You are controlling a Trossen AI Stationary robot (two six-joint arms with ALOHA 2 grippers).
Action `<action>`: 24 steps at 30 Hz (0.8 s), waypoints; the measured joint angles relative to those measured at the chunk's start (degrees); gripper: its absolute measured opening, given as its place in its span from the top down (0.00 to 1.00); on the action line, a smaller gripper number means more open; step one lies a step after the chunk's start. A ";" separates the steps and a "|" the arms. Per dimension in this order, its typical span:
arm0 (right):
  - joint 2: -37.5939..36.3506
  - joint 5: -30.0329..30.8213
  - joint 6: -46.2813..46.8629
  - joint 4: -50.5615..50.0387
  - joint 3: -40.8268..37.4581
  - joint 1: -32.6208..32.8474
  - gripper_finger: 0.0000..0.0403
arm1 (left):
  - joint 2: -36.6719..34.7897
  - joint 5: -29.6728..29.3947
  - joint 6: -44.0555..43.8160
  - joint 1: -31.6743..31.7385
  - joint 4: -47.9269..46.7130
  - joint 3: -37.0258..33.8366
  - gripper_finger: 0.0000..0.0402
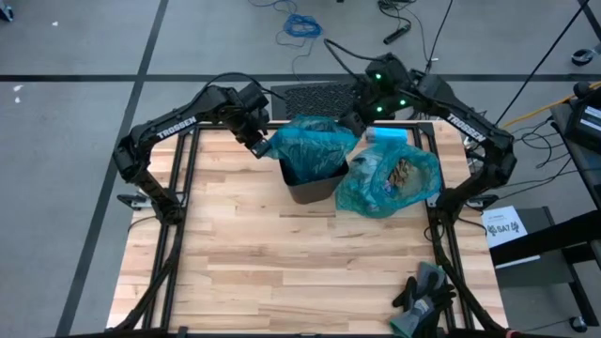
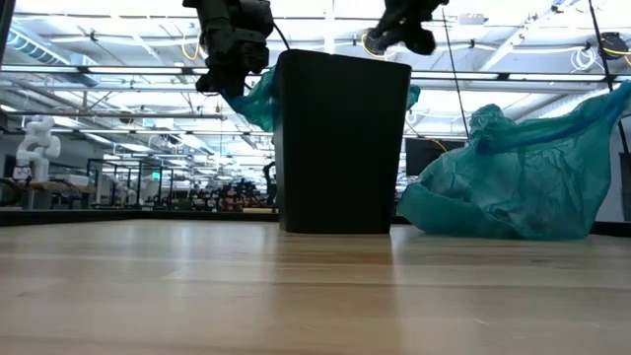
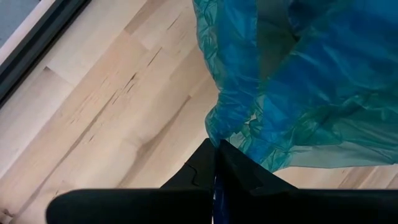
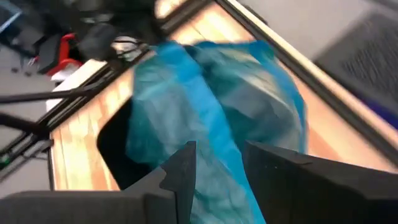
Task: Place trash/remove bag and relplace
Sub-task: Put the blue trash bag into the black trash bin
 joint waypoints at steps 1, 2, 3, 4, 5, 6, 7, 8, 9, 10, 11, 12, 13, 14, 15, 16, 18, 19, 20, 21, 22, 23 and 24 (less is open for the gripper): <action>0.16 0.02 -1.51 1.34 0.00 0.72 0.70 | 0.00 0.00 0.00 0.02 0.00 0.00 0.96; 0.41 0.09 -2.95 2.56 0.00 1.41 0.70 | 0.00 -0.02 -0.02 0.00 0.02 0.00 0.96; 0.68 0.13 -4.15 3.31 0.00 1.92 0.70 | 0.00 -0.02 -0.02 0.00 0.04 0.00 0.96; 1.03 0.23 -5.29 3.41 0.00 2.11 0.70 | 0.00 0.00 -0.01 0.00 0.03 0.00 0.96; 1.65 0.21 -6.17 3.43 0.00 2.15 0.70 | 0.00 0.00 -0.02 0.01 0.05 0.00 0.96; 2.25 0.13 -6.88 3.62 0.00 2.15 0.70 | 0.00 -0.01 -0.03 0.01 0.07 0.00 0.96; 2.86 -0.31 -7.48 3.59 0.00 1.94 0.70 | 0.00 0.00 -0.05 0.02 0.07 0.00 0.96; 3.52 -0.72 -8.05 3.57 0.00 1.64 0.70 | 0.00 0.00 -0.07 0.00 0.07 0.00 0.96; 4.19 -1.22 -8.62 3.60 0.00 1.39 0.70 | 0.00 0.00 -0.09 0.00 0.11 0.00 0.96; 4.99 -2.17 -9.25 3.61 0.00 1.08 0.70 | 0.00 0.00 -0.13 0.01 0.09 0.00 0.96; 5.81 -3.48 -9.93 3.59 0.00 0.80 0.70 | 0.00 0.00 -0.15 0.02 0.09 0.00 0.96; 6.65 -4.67 -10.65 3.48 0.00 0.73 0.70 | 0.00 0.02 -0.15 0.00 0.07 0.00 0.96; 7.35 -5.15 -11.36 3.32 -0.05 0.73 0.70 | 0.00 0.02 -0.17 0.00 0.04 0.00 0.96; 7.95 -5.43 -12.11 3.10 -0.11 0.79 0.70 | 0.00 0.02 -0.19 0.02 0.07 0.00 0.96; 8.42 -5.53 -13.12 3.00 -0.11 0.79 0.70 | 0.00 0.02 -0.20 0.02 0.05 0.01 0.96; 8.73 -5.64 -14.17 3.04 -0.13 0.89 0.70 | 0.00 0.02 -0.20 0.02 0.04 0.01 0.96; 9.32 -6.63 -15.45 2.89 -0.11 0.98 0.70 | 0.00 0.02 -0.29 0.01 0.04 0.02 0.96; 9.55 -7.36 -15.73 2.80 -0.11 0.95 0.70 | 0.00 0.02 -0.72 0.00 0.04 0.02 0.96; 9.76 -7.98 -16.23 2.51 -0.11 0.95 0.70 | 0.00 0.02 -1.38 0.00 0.04 0.02 0.96; 9.96 -8.21 -16.73 2.30 -0.11 0.95 0.70 | 0.00 0.05 -1.64 0.00 0.04 0.02 0.96; 10.03 -8.25 -17.40 2.12 -0.11 0.95 0.70 | 0.00 0.02 -1.73 0.02 0.09 0.04 0.96; 10.03 -8.29 -18.04 1.61 -0.11 0.95 0.70 | 0.00 0.05 -1.72 0.02 0.07 0.04 0.96; 10.09 -8.35 -18.84 0.97 -0.11 0.95 0.70 | 0.00 0.05 -1.73 0.02 0.07 0.04 0.96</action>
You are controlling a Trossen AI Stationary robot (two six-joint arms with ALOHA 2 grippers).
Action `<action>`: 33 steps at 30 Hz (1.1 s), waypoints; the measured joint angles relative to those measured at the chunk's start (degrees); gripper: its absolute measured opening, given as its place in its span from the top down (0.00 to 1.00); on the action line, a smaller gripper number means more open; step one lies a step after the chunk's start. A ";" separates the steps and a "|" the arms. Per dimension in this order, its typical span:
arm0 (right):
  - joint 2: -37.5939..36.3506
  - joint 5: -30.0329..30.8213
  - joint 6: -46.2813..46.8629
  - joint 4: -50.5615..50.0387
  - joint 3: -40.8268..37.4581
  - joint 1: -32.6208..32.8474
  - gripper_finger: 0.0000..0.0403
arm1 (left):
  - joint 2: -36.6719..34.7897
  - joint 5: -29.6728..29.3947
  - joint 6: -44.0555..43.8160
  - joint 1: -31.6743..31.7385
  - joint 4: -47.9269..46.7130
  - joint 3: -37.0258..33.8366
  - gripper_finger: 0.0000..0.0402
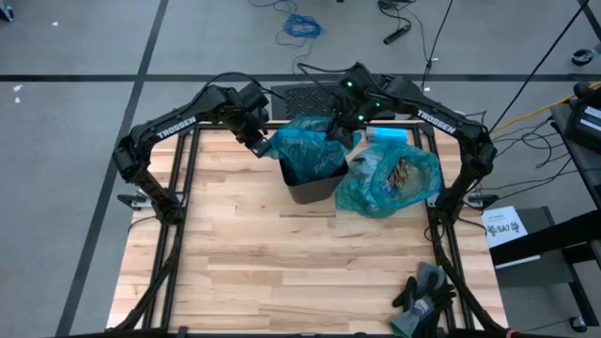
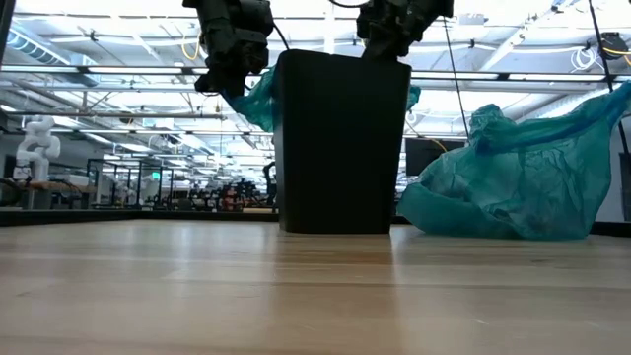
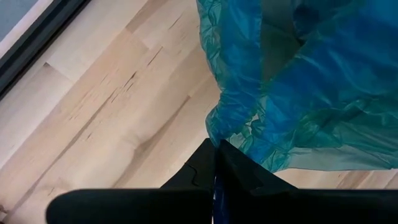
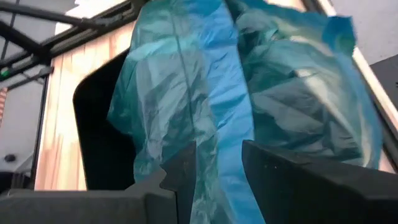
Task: Place trash/remove bag and relplace
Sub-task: Put the blue trash bag into the black trash bin
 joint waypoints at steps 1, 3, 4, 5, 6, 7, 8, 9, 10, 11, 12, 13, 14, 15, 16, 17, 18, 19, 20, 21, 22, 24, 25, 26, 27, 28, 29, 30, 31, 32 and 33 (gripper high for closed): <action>0.15 -0.11 -0.67 -0.72 0.00 0.00 0.70 | 0.00 0.00 0.00 0.00 0.00 0.00 0.96; 0.52 -0.07 -1.63 -2.88 0.00 0.02 0.70 | 0.00 0.00 0.00 0.00 0.00 0.00 0.96; 0.79 -0.05 -2.01 -3.92 0.00 0.33 0.70 | 0.00 0.00 0.00 -0.02 0.00 0.00 0.96; 1.08 -0.01 -2.44 -4.76 0.00 0.60 0.70 | 0.00 0.00 0.00 -0.02 0.02 0.00 0.96; 1.36 0.01 -3.03 -5.82 0.00 0.79 0.70 | 0.00 0.00 0.00 -0.02 0.08 0.00 0.96; 1.61 0.03 -3.79 -6.72 0.00 1.14 0.71 | 0.00 0.00 0.00 0.00 0.20 0.00 0.96; 1.91 0.01 -4.61 -7.17 0.00 1.58 0.73 | 0.00 0.00 0.00 0.00 0.47 0.00 0.96; 2.02 0.02 -5.35 -7.31 0.00 2.01 0.76 | 0.00 0.00 0.00 -0.01 0.92 0.00 0.96; 2.04 0.03 -6.01 -7.46 0.00 2.47 0.79 | 0.00 0.01 0.00 0.00 1.24 0.00 0.96; 2.00 0.03 -6.45 -7.38 0.00 2.98 0.84 | 0.00 0.02 0.00 0.00 1.24 0.00 0.96; 1.85 0.11 -6.61 -7.08 0.00 3.41 0.89 | 0.00 0.01 0.00 -0.01 1.22 0.00 0.96; 1.65 0.22 -6.75 -6.91 0.00 3.77 0.94 | 0.00 0.02 0.00 -0.02 1.25 0.00 0.96; 1.40 0.25 -6.72 -6.87 0.00 4.20 0.97 | 0.00 0.02 0.02 -0.02 1.22 0.00 0.96; 1.05 0.29 -6.24 -6.85 0.00 4.54 0.98 | 0.00 0.02 0.02 0.00 1.22 0.00 0.96; 0.63 0.28 -5.64 -6.78 0.00 4.87 0.98 | 0.00 0.02 0.03 0.00 1.22 0.00 0.96; 0.14 0.29 -5.17 -6.79 0.00 5.17 0.99 | 0.00 0.02 0.04 0.00 1.24 0.00 0.96; -0.36 0.28 -4.86 -6.82 0.00 5.44 0.99 | 0.00 0.02 0.04 -0.01 1.21 0.00 0.96; -0.92 0.29 -4.38 -6.77 0.00 5.73 1.00 | 0.00 0.02 0.04 -0.01 1.21 0.00 0.96; -1.42 0.29 -3.60 -6.64 0.00 6.01 1.00 | 0.00 0.02 0.04 -0.02 1.22 0.00 0.96; -1.97 0.27 -2.71 -6.41 0.00 6.27 1.00 | 0.00 0.03 0.03 -0.01 1.20 0.00 0.96; -2.68 0.28 -2.00 -6.23 0.00 6.51 1.00 | 0.00 0.04 0.04 -0.02 1.20 0.00 0.96; -4.01 0.29 -0.18 -6.01 0.00 7.10 1.00 | 0.00 0.15 0.04 -0.02 1.14 0.00 0.96; -4.77 0.28 0.95 -5.66 0.00 7.35 1.00 | 0.00 0.31 0.06 -0.02 1.11 0.00 0.96; -5.49 0.27 1.97 -5.36 0.00 7.74 1.00 | 0.00 0.35 0.07 -0.02 1.07 0.00 0.96; -6.20 0.27 2.91 -5.32 0.00 8.27 1.00 | 0.00 0.57 0.07 -0.02 1.00 0.00 0.96; -6.92 0.30 3.75 -5.33 0.00 8.85 1.00 | 0.00 1.28 0.09 -0.02 0.97 0.00 0.96; -7.45 0.25 4.82 -5.35 0.02 9.54 1.00 | 0.00 2.45 0.08 -0.02 0.98 0.00 0.96; -7.93 0.19 5.95 -5.45 0.02 10.28 1.00 | 0.00 3.86 0.09 -0.02 0.96 0.00 0.96; -8.22 0.13 7.19 -5.71 0.04 11.09 1.00 | 0.00 5.67 0.20 -0.02 0.96 0.00 0.96; -8.39 0.06 8.49 -6.13 0.07 12.00 1.00 | 0.00 7.62 0.36 -0.07 0.95 0.00 0.96; -8.41 0.05 9.68 -6.74 0.07 13.00 1.00 | 0.00 9.82 0.50 -0.24 0.89 0.00 0.96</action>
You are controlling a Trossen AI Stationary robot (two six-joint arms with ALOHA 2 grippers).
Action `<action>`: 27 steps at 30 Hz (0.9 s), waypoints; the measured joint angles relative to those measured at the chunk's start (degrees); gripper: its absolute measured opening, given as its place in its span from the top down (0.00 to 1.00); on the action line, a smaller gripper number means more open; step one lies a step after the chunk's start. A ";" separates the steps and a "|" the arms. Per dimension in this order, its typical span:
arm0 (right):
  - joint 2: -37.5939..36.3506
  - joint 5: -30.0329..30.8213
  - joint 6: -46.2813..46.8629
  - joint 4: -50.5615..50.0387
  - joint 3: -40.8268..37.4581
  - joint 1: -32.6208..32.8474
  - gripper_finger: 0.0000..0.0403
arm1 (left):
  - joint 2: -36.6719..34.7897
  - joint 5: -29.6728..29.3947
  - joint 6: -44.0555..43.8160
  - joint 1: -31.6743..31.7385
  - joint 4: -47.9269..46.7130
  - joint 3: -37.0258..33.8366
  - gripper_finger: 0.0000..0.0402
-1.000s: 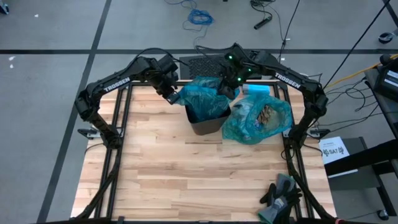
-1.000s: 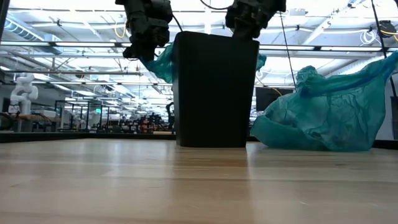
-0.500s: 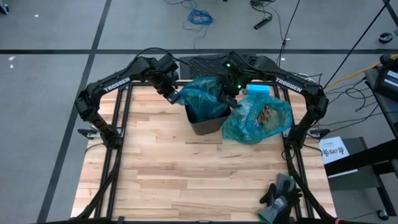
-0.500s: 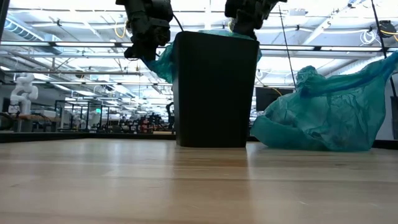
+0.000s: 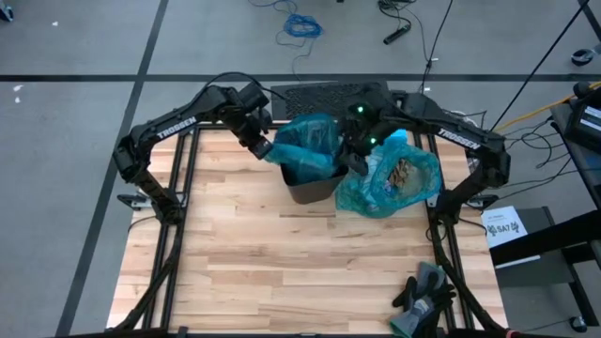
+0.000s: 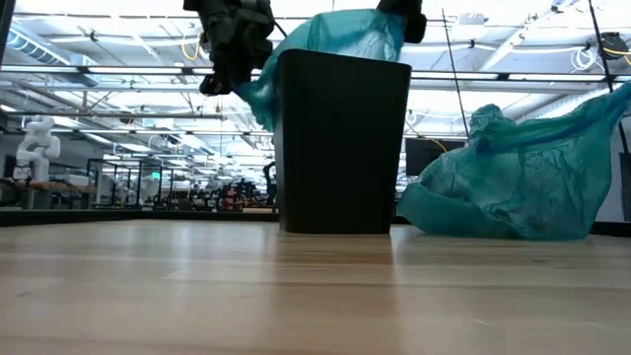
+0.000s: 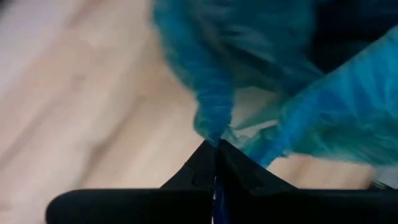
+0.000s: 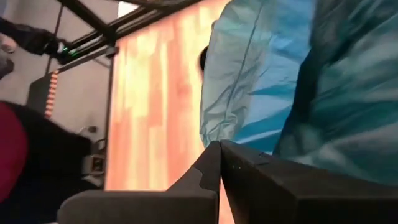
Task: Place trash/remove bag and relplace
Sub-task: Put the blue trash bag into the black trash bin
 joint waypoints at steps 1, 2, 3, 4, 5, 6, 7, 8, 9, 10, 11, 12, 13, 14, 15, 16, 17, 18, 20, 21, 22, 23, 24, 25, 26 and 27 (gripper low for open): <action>0.01 0.01 1.06 -0.53 -0.01 1.01 1.00 | 0.00 2.14 0.05 -0.19 -0.15 0.00 0.96; 0.12 0.12 2.32 -1.20 -0.02 2.00 1.00 | 0.00 4.15 0.09 -0.48 -0.21 0.00 0.96; 0.33 0.36 3.70 -1.78 0.00 3.12 1.00 | 0.00 5.97 0.32 -0.76 -0.20 0.00 0.96; 0.50 0.81 5.09 -2.15 -0.02 4.11 1.00 | -0.07 7.60 0.98 -1.03 -0.28 0.00 0.96; 0.70 2.24 6.87 -2.70 0.00 5.11 1.00 | -0.34 8.73 1.51 -1.35 -0.50 0.00 0.96; 0.97 3.93 8.50 -3.67 0.00 6.17 1.00 | -0.60 9.48 1.86 -1.76 -0.67 0.00 0.96; 1.22 5.18 9.89 -4.84 -0.02 7.05 1.00 | -0.83 10.29 2.42 -2.23 -0.61 0.00 0.96; 1.49 6.32 11.11 -5.86 -0.02 7.80 1.00 | -1.13 10.81 2.86 -2.60 -0.69 0.00 0.96; 1.87 6.90 12.18 -6.65 -0.01 8.54 1.00 | -1.45 11.07 3.26 -2.92 -1.03 0.00 0.96; 2.20 7.56 13.23 -7.39 -0.01 9.28 1.00 | -1.62 11.14 3.95 -3.29 -1.49 0.00 0.96; 2.70 8.37 14.28 -8.10 -0.02 9.93 1.00 | -1.71 11.17 4.52 -3.69 -2.12 0.00 0.96; 3.27 9.10 15.06 -8.71 0.00 10.52 1.00 | -1.76 11.17 4.97 -3.95 -2.86 0.00 0.96; 3.71 9.61 15.63 -9.47 -0.02 10.97 1.00 | -1.77 11.19 5.75 -4.16 -3.71 0.00 0.96; 4.36 9.87 15.78 -10.17 -0.02 11.32 1.00 | -1.76 11.18 6.58 -4.33 -4.87 0.00 0.96; 4.89 9.99 15.95 -10.59 -0.02 11.80 1.00 | -1.75 11.11 7.53 -4.52 -6.13 0.00 0.96; 5.33 10.39 16.24 -10.95 -0.02 12.21 1.00 | -1.75 10.98 8.42 -4.75 -7.02 0.00 0.96; 5.93 10.60 16.70 -11.28 -0.02 12.55 1.00 | -1.77 10.58 9.05 -5.01 -7.64 0.00 0.96; 6.39 10.61 17.05 -11.58 -0.02 12.91 1.00 | -1.76 10.19 9.79 -5.23 -7.99 0.00 0.96; 7.11 11.13 17.29 -11.93 -0.02 13.69 1.00 | -1.75 9.88 10.34 -5.57 -8.06 0.00 0.96; 7.39 11.38 17.66 -12.43 -0.02 14.00 1.00 | -1.77 9.85 10.34 -5.68 -8.04 0.00 0.96; 7.62 11.84 18.32 -12.99 -0.02 14.25 1.00 | -1.76 9.66 10.30 -5.71 -8.08 0.00 0.96; 7.77 12.19 18.68 -13.71 -0.02 14.45 1.00 | -1.77 9.14 10.29 -5.71 -8.11 0.00 0.96; 7.85 12.31 18.79 -14.33 -0.33 14.51 1.00 | -1.76 8.23 10.29 -5.70 -8.26 0.00 0.96; 7.80 12.28 19.12 -14.40 -1.07 14.54 1.00 | -1.75 6.99 10.29 -5.67 -8.90 0.00 0.96; 7.69 12.31 19.95 -14.37 -1.96 14.49 1.00 | -1.75 5.59 10.36 -5.67 -9.66 0.00 0.96; 7.58 12.38 20.81 -14.48 -3.06 14.41 1.00 | -1.75 4.32 10.56 -5.67 -10.02 0.00 0.96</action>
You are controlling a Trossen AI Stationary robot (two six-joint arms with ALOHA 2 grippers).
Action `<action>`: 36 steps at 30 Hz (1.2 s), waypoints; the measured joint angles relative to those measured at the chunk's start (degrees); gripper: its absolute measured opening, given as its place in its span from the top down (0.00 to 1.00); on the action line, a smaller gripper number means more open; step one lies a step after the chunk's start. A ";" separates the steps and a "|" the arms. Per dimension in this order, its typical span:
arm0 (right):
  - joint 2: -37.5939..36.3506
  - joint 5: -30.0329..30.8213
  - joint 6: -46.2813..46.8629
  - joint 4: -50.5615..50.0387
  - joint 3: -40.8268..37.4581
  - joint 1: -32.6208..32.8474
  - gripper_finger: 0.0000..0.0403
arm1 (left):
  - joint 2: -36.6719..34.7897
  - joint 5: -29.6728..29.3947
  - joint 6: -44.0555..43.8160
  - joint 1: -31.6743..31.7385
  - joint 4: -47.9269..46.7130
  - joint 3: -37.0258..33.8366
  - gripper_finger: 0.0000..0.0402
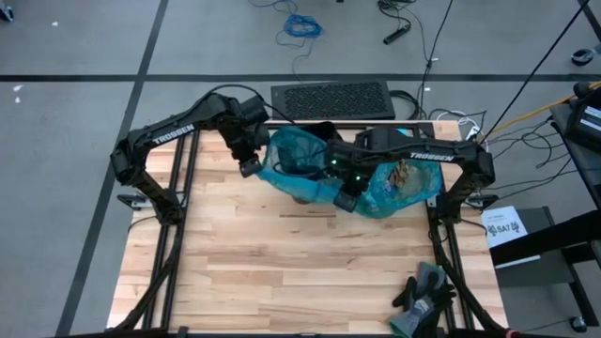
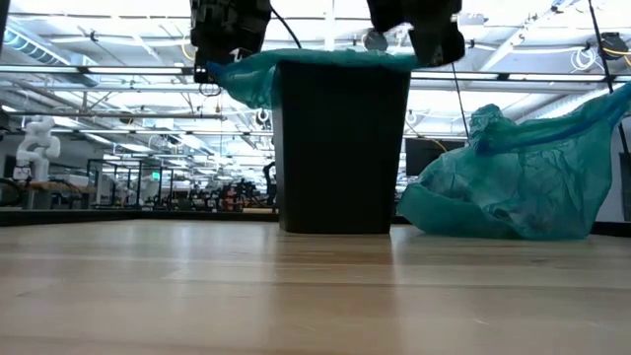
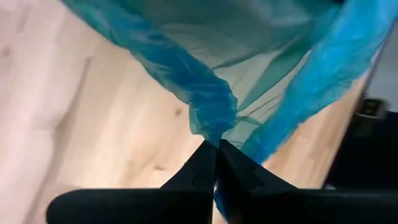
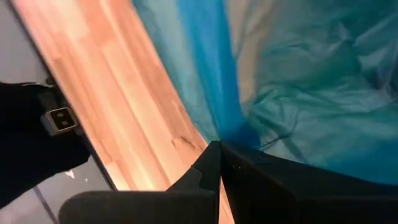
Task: Place trash/remove bag and relplace
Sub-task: Put the blue trash bag into the black trash bin
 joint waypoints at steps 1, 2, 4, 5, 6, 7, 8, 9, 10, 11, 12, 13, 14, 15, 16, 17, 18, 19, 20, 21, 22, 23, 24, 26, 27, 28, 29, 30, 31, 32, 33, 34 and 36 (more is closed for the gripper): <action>-0.04 0.04 0.63 0.08 -1.06 -0.17 1.00 | 0.00 -1.15 0.08 0.00 -0.27 0.00 0.96; -0.04 0.02 0.90 0.17 -2.08 -0.34 1.00 | 0.00 -2.20 0.13 -0.02 -0.73 0.00 0.96; -0.10 0.00 0.99 1.61 -4.21 -0.51 1.00 | 0.00 -3.50 0.14 0.00 -1.08 0.00 0.96; -0.14 -0.10 0.99 3.52 -5.37 -0.49 1.00 | 0.00 -3.64 0.14 0.00 -0.97 0.00 0.96; -0.15 -0.19 0.99 5.34 -6.55 -0.47 1.00 | 0.00 -3.76 0.15 0.04 -1.03 0.00 0.96; -0.14 -0.19 0.97 6.78 -7.67 -0.47 1.00 | 0.00 -3.85 0.15 0.07 -1.02 0.00 0.96; -0.13 -0.17 0.95 8.22 -8.76 -0.47 1.00 | 0.00 -4.37 0.15 0.07 -0.97 0.00 0.96; -0.16 -0.25 0.98 10.16 -9.80 -0.46 1.00 | 0.00 -4.85 0.17 0.04 -0.99 0.00 0.96; -0.15 -0.27 1.39 11.71 -10.46 -0.34 1.00 | 0.12 -4.87 0.59 0.04 -0.95 0.00 0.96; -0.11 -0.08 1.96 12.13 -10.76 -0.13 1.00 | 0.33 -4.85 1.26 -0.08 -0.95 0.00 0.96; -0.09 0.40 2.54 12.05 -10.78 0.03 1.00 | 0.43 -4.85 1.54 -0.19 -1.01 0.00 0.96; -0.14 1.07 3.35 12.13 -10.68 0.28 1.00 | 0.48 -4.85 1.55 -0.27 -0.92 0.00 0.96; -0.42 1.43 4.13 12.12 -10.50 0.57 1.00 | 0.48 -4.85 1.56 -0.36 -0.78 0.00 0.96; -0.80 1.44 4.44 12.08 -10.25 0.88 1.00 | 0.48 -4.85 1.60 -0.37 -0.82 0.00 0.96; -1.33 1.44 4.78 12.30 -9.84 1.28 1.00 | 0.48 -4.85 1.61 -0.37 -0.86 0.00 0.96; -2.12 1.41 5.21 12.68 -9.39 1.70 1.00 | 0.48 -4.85 1.64 -0.39 -0.84 0.00 0.96; -2.87 1.44 5.66 12.89 -8.75 2.11 1.00 | 0.48 -4.85 1.66 -0.39 -0.83 0.00 0.96; -3.76 1.64 6.14 13.06 -8.17 2.50 1.00 | 0.48 -4.85 1.73 -0.37 -0.67 0.00 0.96; -4.65 2.44 6.60 13.36 -7.49 2.88 1.00 | 0.48 -4.85 2.13 -0.37 -0.48 0.00 0.96; -5.46 3.44 6.87 14.10 -6.80 3.19 1.00 | 0.48 -4.84 2.64 -0.37 -0.39 0.00 0.96; -6.22 4.66 6.99 15.21 -6.17 3.45 1.00 | 0.46 -4.85 2.91 -0.37 -0.32 0.00 0.96; -7.00 5.95 6.99 16.88 -5.61 3.59 1.00 | 0.46 -4.84 2.97 -0.37 -0.31 0.00 0.96; -7.68 7.29 6.89 18.81 -5.13 3.62 1.00 | 0.48 -4.85 2.97 -0.37 -0.25 0.00 0.96; -8.55 9.22 6.18 23.18 -4.57 3.19 1.00 | 0.48 -4.83 2.97 -0.37 -0.09 0.00 0.96; -8.67 9.70 5.41 25.54 -4.50 2.80 1.00 | 0.48 -4.83 2.95 -0.37 0.19 0.00 0.96; -8.66 10.18 4.85 27.62 -4.50 2.32 1.00 | 0.48 -4.83 2.95 -0.37 0.51 0.00 0.96; -8.51 10.55 4.10 29.03 -4.50 1.75 1.00 | 0.48 -4.83 2.93 -0.39 0.84 0.00 0.96; -8.08 10.68 3.59 30.01 -4.50 1.06 1.00 | 0.48 -4.83 2.64 -0.37 1.10 0.00 0.96; -7.57 10.65 3.31 30.85 -4.50 0.30 1.00 | 0.48 -4.83 2.64 -0.37 1.21 0.00 0.96; -7.02 10.62 3.22 31.23 -4.50 -0.47 1.00 | 0.48 -4.83 2.64 -0.37 1.18 0.00 0.96; -6.22 10.61 3.02 31.31 -4.50 -1.19 1.00 | 0.48 -4.83 2.62 -0.37 1.17 0.00 0.96; -5.48 10.62 2.72 31.55 -4.54 -1.81 1.00 | 0.48 -4.83 2.62 -0.37 1.20 0.00 0.96; -3.95 10.62 1.91 33.02 -4.57 -2.82 1.00 | 0.48 -4.82 2.58 -0.37 1.19 -0.04 0.96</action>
